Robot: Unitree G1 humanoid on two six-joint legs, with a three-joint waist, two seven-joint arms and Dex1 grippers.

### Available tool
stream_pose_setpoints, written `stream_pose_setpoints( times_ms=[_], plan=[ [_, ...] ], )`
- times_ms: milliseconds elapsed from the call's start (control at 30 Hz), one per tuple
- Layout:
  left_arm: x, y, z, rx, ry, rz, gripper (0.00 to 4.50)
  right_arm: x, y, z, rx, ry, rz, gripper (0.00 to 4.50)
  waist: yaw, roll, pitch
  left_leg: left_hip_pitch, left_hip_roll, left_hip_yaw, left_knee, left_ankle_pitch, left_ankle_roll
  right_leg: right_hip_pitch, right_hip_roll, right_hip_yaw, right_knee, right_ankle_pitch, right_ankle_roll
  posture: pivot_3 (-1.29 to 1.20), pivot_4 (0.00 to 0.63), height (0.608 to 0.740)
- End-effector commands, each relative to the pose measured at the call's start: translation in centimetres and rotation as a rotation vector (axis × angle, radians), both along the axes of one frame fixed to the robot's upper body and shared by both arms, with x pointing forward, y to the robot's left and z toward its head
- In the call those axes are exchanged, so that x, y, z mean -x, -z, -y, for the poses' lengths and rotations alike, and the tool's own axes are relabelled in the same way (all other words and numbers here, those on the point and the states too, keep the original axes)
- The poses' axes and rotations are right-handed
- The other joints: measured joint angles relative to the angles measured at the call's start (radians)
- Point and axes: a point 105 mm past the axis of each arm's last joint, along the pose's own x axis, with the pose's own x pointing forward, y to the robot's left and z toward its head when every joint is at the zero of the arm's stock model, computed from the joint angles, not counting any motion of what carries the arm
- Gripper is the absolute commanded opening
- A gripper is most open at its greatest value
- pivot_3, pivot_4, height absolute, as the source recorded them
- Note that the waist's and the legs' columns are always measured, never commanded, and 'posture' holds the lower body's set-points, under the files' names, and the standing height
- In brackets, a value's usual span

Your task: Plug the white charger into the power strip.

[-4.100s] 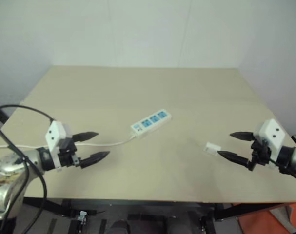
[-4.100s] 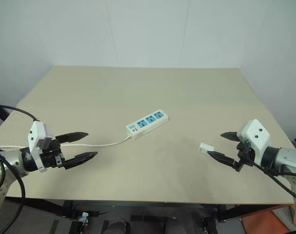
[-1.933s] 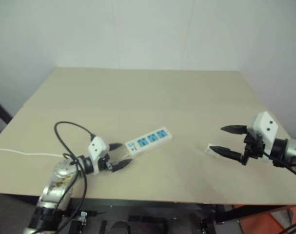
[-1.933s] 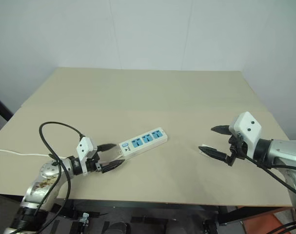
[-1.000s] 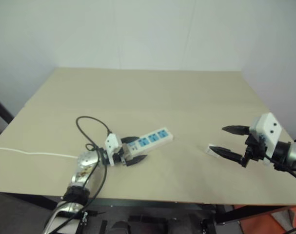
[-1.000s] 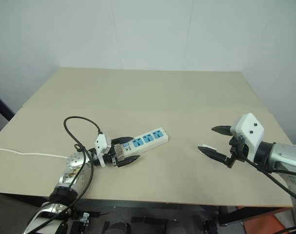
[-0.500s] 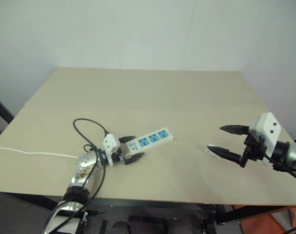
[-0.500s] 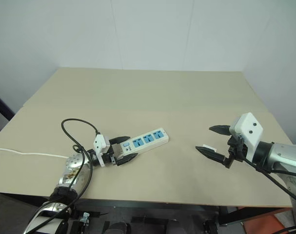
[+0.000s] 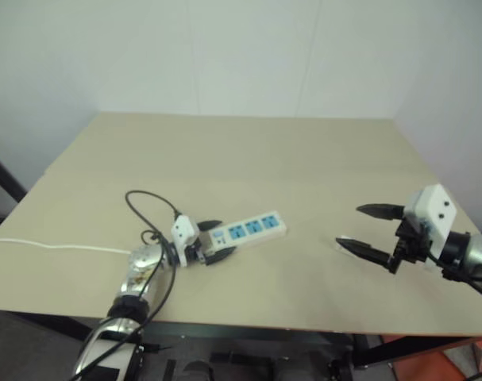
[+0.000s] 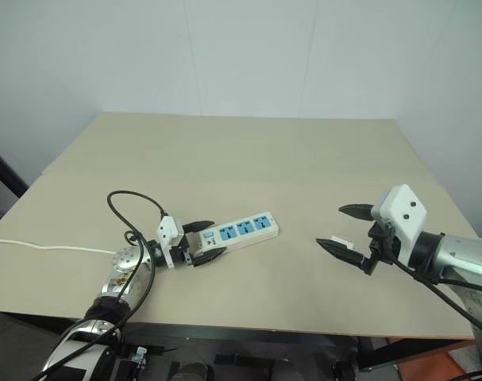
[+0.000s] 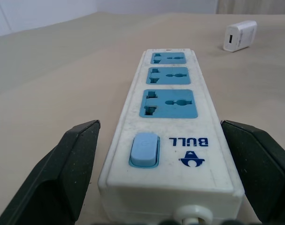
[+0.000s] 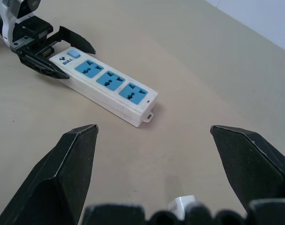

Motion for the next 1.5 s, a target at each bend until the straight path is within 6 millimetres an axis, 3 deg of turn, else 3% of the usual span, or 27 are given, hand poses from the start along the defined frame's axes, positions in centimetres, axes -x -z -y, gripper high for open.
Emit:
stream_pose_setpoints(
  times_ms=[33, 267, 767, 1133, 1433, 1500],
  plan=[
    [0.1, -0.2, -0.3, 0.003, 0.002, 0.010, 4.46, 0.2, -1.1, 0.1, -0.006, 0.009, 0.045, 4.50, 0.000, 0.000, 0.000, 0.000, 0.000, 0.000, 0.000, 0.000, 0.000, 0.000, 0.000, 0.000, 0.000, 0.000, 0.000, 0.00, 0.150, 0.740],
    [0.1, -2.5, -0.4, 0.075, 0.003, 0.065, 4.46, 0.1, -1.0, -0.2, -0.012, -0.004, 0.041, 4.50, 0.000, 0.000, 0.000, -0.003, 0.000, 0.000, 0.000, 0.000, 0.000, -0.003, 0.000, 0.000, 0.000, 0.000, 0.000, 0.00, 0.150, 0.740],
    [-0.4, 0.1, -1.4, -0.029, 0.017, -0.019, 4.46, 0.4, -1.3, -0.3, -0.018, -0.005, 0.047, 4.50, 0.000, 0.000, 0.000, -0.005, 0.000, 0.000, 0.000, 0.000, 0.000, -0.005, 0.000, 0.000, 0.000, 0.000, 0.000, 0.00, 0.150, 0.740],
    [-0.3, 0.5, 2.3, 0.000, 0.135, -0.034, 4.46, 0.8, -1.5, -0.2, -0.004, 0.003, 0.045, 4.50, 0.008, 0.000, 0.000, -0.005, -0.001, -0.001, 0.000, 0.000, 0.000, -0.004, -0.001, 0.000, -0.001, 0.000, 0.001, 0.00, 0.150, 0.740],
    [0.2, 1.6, 2.4, -0.066, 0.158, -0.040, 4.46, 0.8, -1.6, -0.5, -0.011, 0.000, 0.048, 4.50, 0.005, 0.000, 0.000, -0.005, -0.001, -0.001, 0.000, 0.000, 0.000, -0.003, -0.001, 0.000, -0.001, 0.000, 0.001, 0.00, 0.150, 0.740],
    [0.1, 1.9, 2.2, -0.076, 0.144, -0.053, 4.07, 0.7, -1.7, -0.6, -0.012, -0.004, 0.052, 4.50, 0.006, 0.000, 0.000, -0.004, -0.001, -0.001, 0.000, 0.000, 0.000, -0.003, -0.001, 0.000, -0.001, 0.000, 0.001, 0.00, 0.150, 0.740]
  ],
)
